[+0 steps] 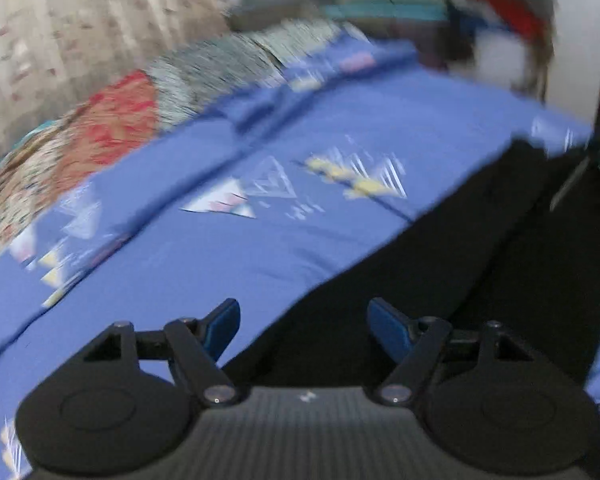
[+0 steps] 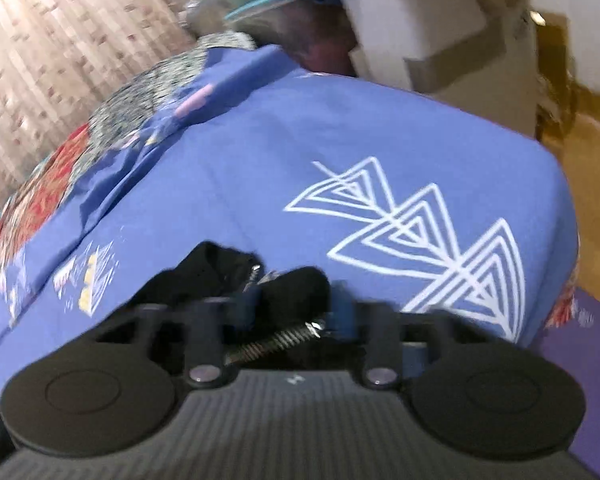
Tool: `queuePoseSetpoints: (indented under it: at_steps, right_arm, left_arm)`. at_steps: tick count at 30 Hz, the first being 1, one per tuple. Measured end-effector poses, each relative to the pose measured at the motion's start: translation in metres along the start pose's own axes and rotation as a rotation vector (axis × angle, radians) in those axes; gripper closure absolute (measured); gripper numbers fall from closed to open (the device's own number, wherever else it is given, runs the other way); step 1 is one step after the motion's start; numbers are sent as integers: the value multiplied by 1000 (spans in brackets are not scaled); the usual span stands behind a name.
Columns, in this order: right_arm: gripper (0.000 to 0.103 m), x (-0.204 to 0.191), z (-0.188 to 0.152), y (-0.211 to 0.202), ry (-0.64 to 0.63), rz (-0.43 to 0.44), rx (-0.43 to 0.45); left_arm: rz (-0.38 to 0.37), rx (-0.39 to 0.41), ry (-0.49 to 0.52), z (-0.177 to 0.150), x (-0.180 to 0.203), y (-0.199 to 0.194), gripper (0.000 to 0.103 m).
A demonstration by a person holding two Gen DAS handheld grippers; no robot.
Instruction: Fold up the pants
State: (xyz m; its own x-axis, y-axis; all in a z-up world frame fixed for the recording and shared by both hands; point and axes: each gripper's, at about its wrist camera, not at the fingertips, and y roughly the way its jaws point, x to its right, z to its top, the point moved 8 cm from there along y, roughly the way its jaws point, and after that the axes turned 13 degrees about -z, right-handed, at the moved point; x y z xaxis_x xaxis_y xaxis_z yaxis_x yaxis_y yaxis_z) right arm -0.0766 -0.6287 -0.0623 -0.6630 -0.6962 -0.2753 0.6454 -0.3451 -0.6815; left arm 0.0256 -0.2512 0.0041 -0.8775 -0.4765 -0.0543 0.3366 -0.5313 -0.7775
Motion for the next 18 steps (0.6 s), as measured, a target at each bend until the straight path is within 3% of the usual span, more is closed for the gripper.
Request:
queuePoseSetpoints:
  at_steps: [1,2,3,4,6,9,12,15,16,18]
  right_arm:
    - [77,-3,0,-7,-11,-10,33]
    - [80,-5,6,-12,-25,-11,66]
    - [80,-10,13,-21,-32,2,102]
    - [80,-16,21,-31,-35,19,144]
    - [81,-28,38,-46,-37,56,211]
    - [81,-48,61,-40,-47,85,239]
    - [79,-56,68,11,-64,21,160]
    - [64,-48,45,75,-84,-133,-20]
    - [61,-46,41,73,-46,-114,6]
    - [51,-38,43,54,41,-77,47]
  left_arm:
    - [-2,-42,16,-2,3,17,55]
    - [2,-97,25,-6,5,35,94]
    - [12,-143,18,-10,-2,47,98]
    - [38,-156,-2,-13,-8,51,100]
    - [76,-107,-48,-10,-20,43,100]
    - [127,-39,-139,4,-44,27,100]
    - [240,-40,-216,17,-69,30,100]
    - [232,-46,-297,18,-82,30,96]
    - [216,-29,-298,20,-83,26,94]
    - [208,-3,-251,21,-84,15,79]
